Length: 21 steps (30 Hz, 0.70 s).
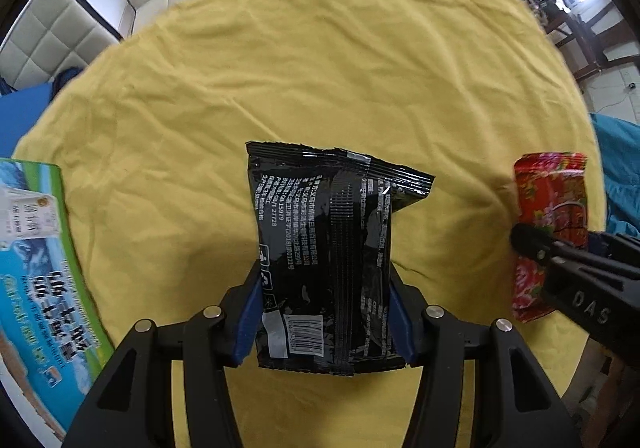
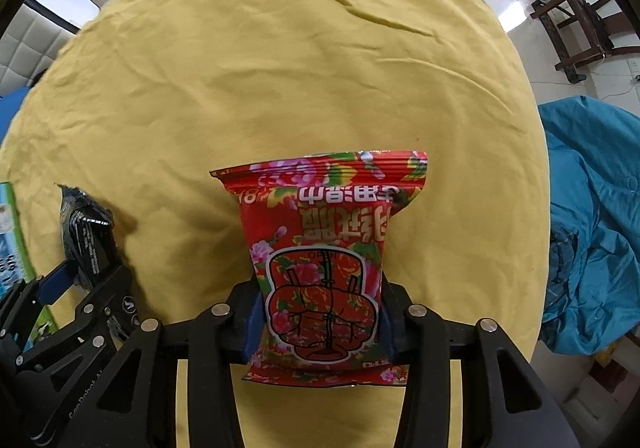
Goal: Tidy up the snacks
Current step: 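Carry the black wrapper and red candy pack over the cardboard box with both tools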
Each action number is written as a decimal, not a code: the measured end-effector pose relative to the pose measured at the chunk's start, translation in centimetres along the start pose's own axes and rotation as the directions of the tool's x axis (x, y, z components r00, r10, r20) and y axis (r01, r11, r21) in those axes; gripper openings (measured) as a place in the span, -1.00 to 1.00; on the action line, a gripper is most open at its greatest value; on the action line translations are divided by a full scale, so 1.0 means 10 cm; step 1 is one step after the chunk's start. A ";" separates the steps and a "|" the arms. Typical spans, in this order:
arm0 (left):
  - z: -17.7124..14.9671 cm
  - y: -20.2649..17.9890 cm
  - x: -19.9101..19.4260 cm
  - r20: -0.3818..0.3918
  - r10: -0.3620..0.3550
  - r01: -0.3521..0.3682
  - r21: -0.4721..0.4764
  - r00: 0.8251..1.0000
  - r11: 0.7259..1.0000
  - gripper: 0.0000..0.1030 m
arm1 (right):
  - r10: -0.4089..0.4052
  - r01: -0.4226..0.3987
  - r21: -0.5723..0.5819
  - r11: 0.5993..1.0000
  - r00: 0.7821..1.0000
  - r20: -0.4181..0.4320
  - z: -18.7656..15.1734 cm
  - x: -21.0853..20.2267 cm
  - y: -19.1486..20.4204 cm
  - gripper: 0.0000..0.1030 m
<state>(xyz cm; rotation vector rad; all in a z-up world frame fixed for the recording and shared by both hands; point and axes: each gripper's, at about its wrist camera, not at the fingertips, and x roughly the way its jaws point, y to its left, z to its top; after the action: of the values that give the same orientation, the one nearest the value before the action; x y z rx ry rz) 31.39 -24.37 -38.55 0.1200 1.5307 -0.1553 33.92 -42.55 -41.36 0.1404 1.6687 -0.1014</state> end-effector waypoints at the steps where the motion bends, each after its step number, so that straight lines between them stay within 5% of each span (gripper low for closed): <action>1: -0.01 0.01 -0.07 0.012 -0.002 0.002 0.002 1.000 1.000 0.00 | 0.006 -0.006 -0.005 1.000 1.000 0.008 -0.04 -0.05 0.01 -0.09; 11: -0.27 0.13 -0.95 0.166 -0.071 0.069 0.014 0.984 0.997 0.00 | 0.076 -0.071 -0.044 0.996 0.991 0.106 -0.49 -0.77 0.17 -0.10; 21: -0.69 0.73 -1.64 0.277 -0.136 0.143 -0.004 0.951 0.990 0.00 | 0.137 -0.118 -0.110 0.987 0.972 0.190 -1.08 -1.52 0.67 -0.10</action>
<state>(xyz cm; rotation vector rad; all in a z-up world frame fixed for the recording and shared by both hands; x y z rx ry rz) 25.35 -15.59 -22.59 -0.0294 1.2606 -0.2551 25.80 -34.81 -25.04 0.1574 1.4599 0.0628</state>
